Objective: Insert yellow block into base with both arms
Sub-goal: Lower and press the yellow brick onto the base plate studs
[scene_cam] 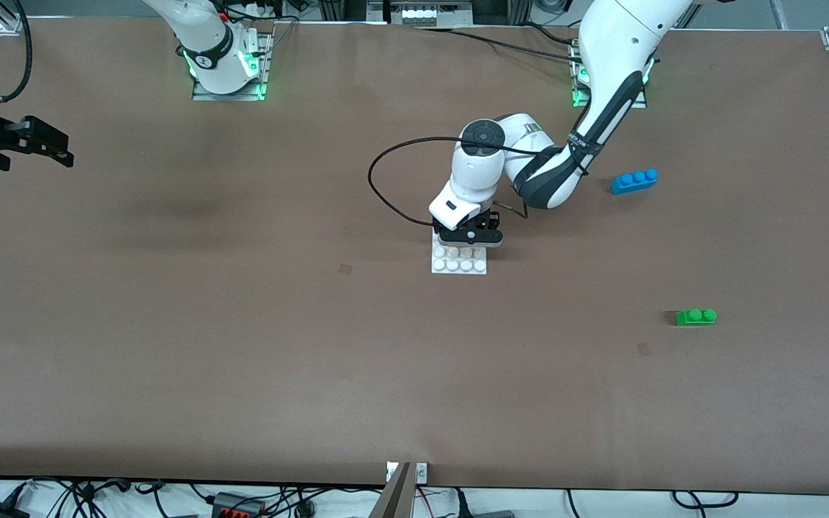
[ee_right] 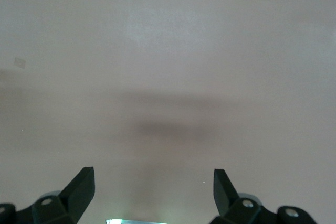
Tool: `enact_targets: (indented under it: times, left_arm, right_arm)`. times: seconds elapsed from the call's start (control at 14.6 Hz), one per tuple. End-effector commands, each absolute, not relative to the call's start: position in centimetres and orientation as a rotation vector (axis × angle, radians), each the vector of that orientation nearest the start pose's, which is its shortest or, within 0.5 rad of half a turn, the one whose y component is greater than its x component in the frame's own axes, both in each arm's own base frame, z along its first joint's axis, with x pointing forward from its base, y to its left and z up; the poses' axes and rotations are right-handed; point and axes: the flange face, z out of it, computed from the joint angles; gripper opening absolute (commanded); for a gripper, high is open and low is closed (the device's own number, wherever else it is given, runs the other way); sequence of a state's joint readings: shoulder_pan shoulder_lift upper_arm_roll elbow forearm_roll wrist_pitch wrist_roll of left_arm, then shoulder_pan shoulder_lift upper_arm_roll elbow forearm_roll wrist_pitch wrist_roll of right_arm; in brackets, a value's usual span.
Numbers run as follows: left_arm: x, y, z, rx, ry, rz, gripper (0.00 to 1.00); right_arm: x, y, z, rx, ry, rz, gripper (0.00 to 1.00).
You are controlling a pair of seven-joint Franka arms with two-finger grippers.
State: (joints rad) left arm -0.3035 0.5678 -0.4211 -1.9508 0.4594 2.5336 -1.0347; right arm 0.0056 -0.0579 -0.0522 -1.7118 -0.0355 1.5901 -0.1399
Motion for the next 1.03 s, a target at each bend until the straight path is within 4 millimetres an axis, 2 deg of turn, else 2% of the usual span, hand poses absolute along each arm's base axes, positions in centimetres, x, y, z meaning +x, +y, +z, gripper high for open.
enact_targets:
  times: [0.0,0.27,0.55,0.96]
  left_arm:
    - [46.3,-39.4,18.7,-3.139,0.041,-0.133,0.40]
    - [46.3,-38.8,18.9,-3.139,0.062,-0.118,0.40]
    - [45.6,-39.5,18.1,-3.142,0.073,-0.098,0.40]
    - [45.7,-39.9,17.8,-3.158,0.087,-0.105,0.40]
  right_arm:
    - [53.4,-2.7,59.6,-3.177,-0.147,0.111,1.00]
    - [53.4,-2.8,59.6,-3.177,-0.145,0.111,1.00]
    - [53.4,-1.8,59.7,-3.177,-0.174,0.106,1.00]
    - [53.4,-2.0,59.7,-3.177,-0.169,0.106,1.00]
